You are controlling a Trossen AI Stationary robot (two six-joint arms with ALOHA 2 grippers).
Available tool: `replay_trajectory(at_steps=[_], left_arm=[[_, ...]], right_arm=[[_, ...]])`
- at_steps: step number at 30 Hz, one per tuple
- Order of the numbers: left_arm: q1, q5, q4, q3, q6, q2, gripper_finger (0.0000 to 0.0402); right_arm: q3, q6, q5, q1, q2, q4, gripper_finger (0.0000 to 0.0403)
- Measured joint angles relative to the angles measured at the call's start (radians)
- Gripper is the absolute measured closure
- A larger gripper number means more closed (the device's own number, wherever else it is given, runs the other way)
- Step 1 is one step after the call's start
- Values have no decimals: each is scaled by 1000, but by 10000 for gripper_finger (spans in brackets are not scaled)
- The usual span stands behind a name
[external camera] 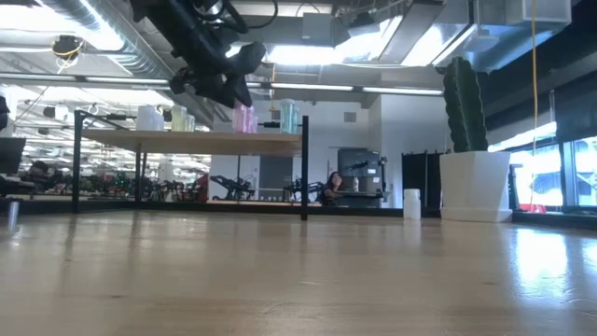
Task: Pick and place medicine bottles onto shelf by color
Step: Put the pink pill bottle on the shelf and align it with the other pink pill bottles
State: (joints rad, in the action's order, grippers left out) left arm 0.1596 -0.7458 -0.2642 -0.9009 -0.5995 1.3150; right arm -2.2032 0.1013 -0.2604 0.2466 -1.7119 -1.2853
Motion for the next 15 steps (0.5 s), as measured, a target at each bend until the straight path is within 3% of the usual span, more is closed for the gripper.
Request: replay_trajectory(at_steps=[8,15], left_arm=[[0,2,-2,0,-1,-4,283],[0,-13,-11,3,-1,-2,233]], right_arm=[[0,-2,0,0,0,4,170],[0,0,0,0,0,3,170]])
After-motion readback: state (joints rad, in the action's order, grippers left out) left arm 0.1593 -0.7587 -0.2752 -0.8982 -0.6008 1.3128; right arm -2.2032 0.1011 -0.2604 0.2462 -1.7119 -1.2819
